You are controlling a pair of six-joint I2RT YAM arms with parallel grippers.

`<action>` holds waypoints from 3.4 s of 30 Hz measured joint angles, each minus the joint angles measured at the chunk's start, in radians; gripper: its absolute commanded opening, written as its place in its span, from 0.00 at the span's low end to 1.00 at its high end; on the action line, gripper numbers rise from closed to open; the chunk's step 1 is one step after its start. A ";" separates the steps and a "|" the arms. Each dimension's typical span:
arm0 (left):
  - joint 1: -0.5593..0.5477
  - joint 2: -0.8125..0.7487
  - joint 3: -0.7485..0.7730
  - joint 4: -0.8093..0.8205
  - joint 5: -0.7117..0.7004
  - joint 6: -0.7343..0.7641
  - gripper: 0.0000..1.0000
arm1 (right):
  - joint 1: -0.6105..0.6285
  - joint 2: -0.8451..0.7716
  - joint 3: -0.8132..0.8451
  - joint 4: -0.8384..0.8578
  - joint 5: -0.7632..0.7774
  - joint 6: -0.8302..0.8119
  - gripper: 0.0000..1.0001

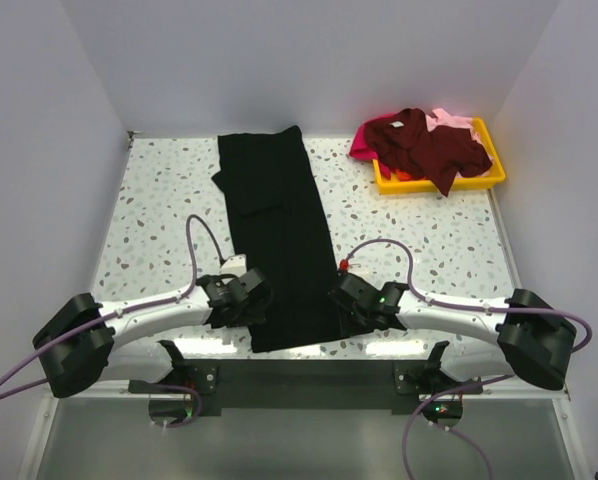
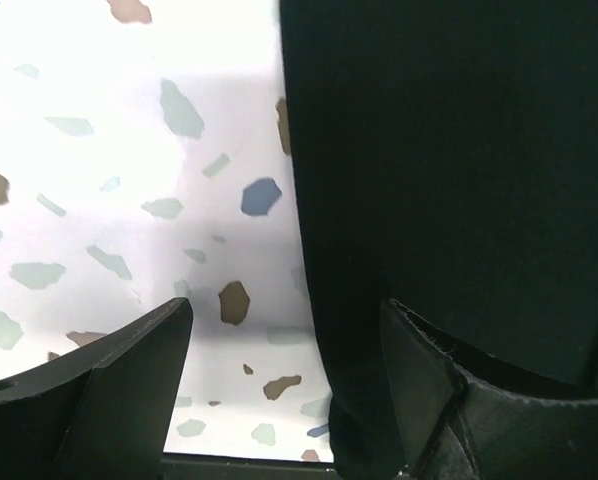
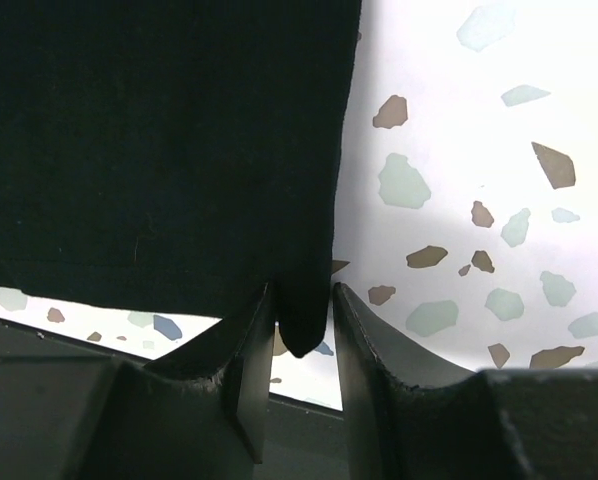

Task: Fold and stack the t-shirts
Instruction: Fold the tshirt

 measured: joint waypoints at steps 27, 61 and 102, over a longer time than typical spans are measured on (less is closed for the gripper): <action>-0.282 -0.068 -0.048 -0.126 -0.010 -0.380 0.65 | 0.000 -0.018 -0.024 0.044 -0.002 0.005 0.33; -0.323 -0.084 -0.100 0.072 0.045 -0.390 0.11 | 0.000 -0.040 -0.049 0.074 -0.017 0.014 0.06; 0.182 -0.044 0.072 0.203 0.075 0.014 0.00 | -0.312 0.336 0.463 -0.031 -0.108 -0.285 0.00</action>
